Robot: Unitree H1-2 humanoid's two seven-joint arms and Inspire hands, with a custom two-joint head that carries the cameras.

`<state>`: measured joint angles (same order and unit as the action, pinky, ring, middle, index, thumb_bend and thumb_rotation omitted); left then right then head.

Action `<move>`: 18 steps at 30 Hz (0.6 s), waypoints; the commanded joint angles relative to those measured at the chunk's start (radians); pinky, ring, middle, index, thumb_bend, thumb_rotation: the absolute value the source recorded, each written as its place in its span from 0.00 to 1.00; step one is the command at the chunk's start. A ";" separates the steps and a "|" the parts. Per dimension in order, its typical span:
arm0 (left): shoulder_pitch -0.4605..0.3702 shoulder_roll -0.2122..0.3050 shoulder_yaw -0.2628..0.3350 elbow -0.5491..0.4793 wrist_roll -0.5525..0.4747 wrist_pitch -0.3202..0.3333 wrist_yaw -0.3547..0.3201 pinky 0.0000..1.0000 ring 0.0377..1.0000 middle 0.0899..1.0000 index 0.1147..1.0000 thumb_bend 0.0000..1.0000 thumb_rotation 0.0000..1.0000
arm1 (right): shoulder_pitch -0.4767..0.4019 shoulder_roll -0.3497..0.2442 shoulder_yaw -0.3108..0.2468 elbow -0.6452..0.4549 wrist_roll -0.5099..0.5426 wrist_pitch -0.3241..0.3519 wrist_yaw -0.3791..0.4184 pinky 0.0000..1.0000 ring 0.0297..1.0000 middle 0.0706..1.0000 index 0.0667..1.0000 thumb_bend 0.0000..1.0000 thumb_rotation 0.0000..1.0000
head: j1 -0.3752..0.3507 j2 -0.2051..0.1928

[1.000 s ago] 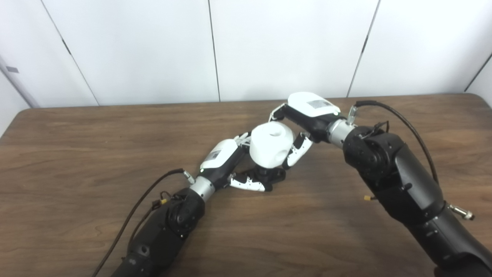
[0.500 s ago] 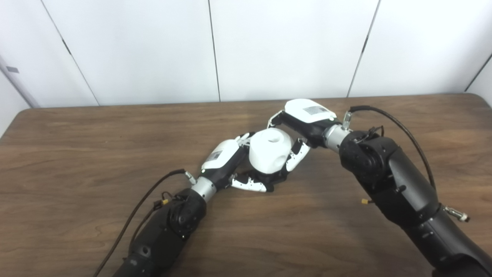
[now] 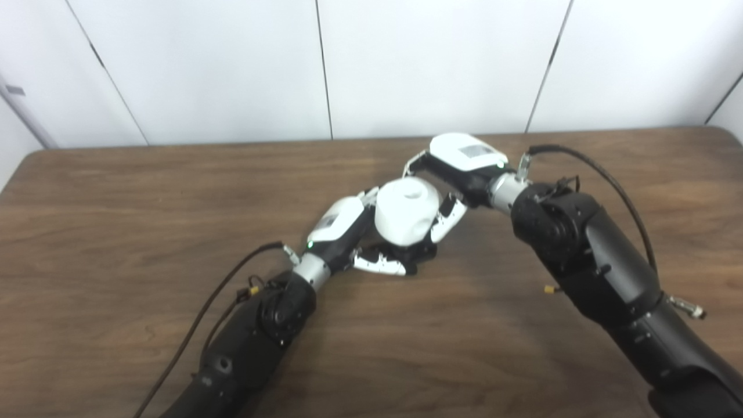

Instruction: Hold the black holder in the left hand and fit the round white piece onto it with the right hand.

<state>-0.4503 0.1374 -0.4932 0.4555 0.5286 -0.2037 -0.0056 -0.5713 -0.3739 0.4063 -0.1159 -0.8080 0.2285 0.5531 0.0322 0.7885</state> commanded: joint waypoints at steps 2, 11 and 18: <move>0.077 -0.056 -0.078 0.043 0.015 0.030 -0.098 1.00 1.00 0.94 0.41 0.52 0.06 | -0.028 0.004 0.024 0.001 -0.014 -0.035 -0.001 0.74 0.81 0.74 0.45 0.52 0.14 | 0.000 0.003; 0.072 -0.059 -0.078 0.049 0.011 0.036 -0.104 1.00 1.00 0.95 0.41 0.52 0.06 | -0.019 -0.003 0.033 -0.016 0.014 -0.062 0.008 0.77 0.80 0.73 0.44 0.52 0.14 | 0.001 0.007; 0.067 -0.054 -0.074 0.057 0.011 0.026 -0.097 1.00 1.00 0.94 0.41 0.52 0.06 | -0.018 -0.042 0.029 -0.010 0.058 -0.104 0.032 0.77 0.81 0.74 0.44 0.52 0.14 | -0.004 0.010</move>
<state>-0.4507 0.1370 -0.4953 0.4552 0.5283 -0.2017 -0.0056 -0.5776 -0.3970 0.4254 -0.1151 -0.7669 0.1562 0.5542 0.0276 0.7977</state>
